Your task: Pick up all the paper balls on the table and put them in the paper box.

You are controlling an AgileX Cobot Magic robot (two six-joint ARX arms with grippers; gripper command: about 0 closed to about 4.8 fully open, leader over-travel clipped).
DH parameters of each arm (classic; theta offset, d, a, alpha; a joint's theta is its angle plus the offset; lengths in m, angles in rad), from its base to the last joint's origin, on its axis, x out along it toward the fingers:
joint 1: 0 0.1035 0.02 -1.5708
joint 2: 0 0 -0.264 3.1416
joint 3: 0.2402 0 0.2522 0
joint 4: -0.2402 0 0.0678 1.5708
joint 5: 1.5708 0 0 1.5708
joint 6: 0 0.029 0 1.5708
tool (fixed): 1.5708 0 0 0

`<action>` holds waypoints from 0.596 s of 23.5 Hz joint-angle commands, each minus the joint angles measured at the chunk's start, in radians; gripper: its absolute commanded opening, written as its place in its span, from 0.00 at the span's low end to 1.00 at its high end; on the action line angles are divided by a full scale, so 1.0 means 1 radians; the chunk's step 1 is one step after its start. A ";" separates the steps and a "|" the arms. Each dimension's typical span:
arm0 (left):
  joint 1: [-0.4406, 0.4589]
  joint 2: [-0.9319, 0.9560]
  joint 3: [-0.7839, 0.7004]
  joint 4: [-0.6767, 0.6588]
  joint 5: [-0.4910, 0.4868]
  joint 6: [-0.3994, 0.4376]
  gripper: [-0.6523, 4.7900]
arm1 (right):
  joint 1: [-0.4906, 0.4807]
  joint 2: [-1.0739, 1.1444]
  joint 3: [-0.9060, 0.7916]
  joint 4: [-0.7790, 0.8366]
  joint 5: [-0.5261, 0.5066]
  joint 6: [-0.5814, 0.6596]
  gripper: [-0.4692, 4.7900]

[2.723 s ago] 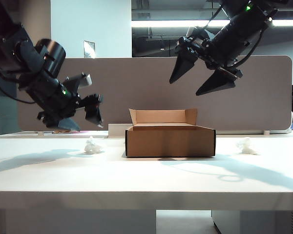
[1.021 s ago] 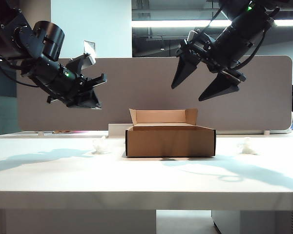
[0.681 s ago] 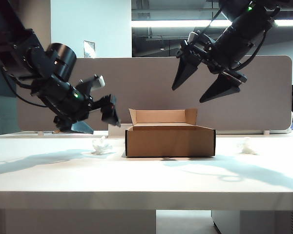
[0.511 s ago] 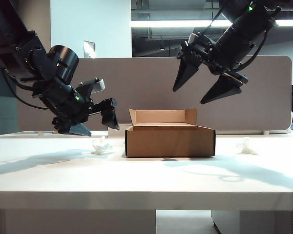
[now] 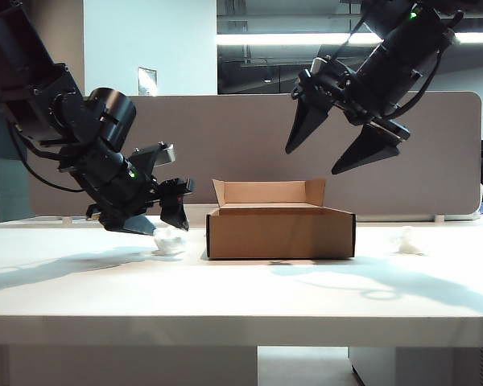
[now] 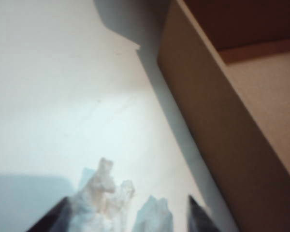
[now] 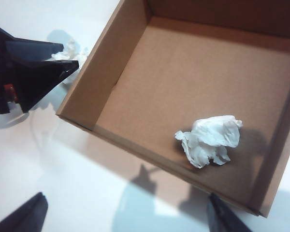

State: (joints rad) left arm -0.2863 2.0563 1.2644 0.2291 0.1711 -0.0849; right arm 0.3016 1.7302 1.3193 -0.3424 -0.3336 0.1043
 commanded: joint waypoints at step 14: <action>-0.005 -0.002 0.011 0.012 -0.010 0.002 0.14 | 0.001 -0.007 0.006 -0.028 -0.002 -0.001 0.99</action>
State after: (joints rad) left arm -0.2909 2.0777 1.2728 0.2260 0.1555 -0.0837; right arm 0.3016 1.7298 1.3193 -0.3801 -0.3336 0.1043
